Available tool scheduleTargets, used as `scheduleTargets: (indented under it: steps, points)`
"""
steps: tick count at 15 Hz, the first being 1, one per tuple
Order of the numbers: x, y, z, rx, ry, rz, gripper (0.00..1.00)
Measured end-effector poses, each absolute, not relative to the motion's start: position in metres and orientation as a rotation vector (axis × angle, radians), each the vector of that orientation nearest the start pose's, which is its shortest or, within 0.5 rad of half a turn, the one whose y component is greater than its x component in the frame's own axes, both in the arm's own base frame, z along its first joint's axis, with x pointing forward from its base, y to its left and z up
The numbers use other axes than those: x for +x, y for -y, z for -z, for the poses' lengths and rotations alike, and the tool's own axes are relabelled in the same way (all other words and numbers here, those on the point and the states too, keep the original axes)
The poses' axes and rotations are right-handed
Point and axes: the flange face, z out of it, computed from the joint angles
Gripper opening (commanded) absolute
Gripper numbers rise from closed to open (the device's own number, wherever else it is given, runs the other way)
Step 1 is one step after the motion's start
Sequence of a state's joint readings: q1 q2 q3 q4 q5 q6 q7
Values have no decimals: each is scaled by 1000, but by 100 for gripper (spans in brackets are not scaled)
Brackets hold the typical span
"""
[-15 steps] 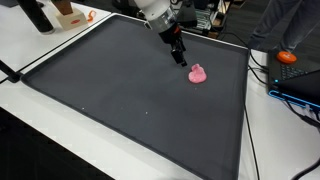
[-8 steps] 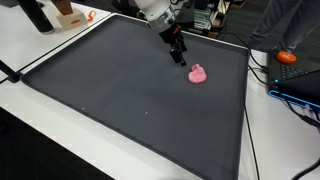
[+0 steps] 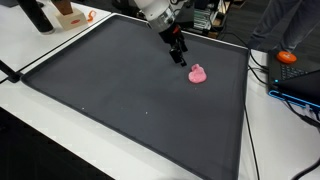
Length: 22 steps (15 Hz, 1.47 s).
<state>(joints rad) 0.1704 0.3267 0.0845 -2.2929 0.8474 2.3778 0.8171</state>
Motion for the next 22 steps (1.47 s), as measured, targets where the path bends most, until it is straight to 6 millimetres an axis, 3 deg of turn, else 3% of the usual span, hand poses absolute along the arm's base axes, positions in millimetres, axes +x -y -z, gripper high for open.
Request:
scheduleTargets:
  steps: [6,11,22]
  points:
    - [509,-144,-203,-2251,-1503,-601,100]
    - [536,-161,-206,-2401,-1306,-612,100]
    - [582,-237,-202,-2761,-642,-692,100]
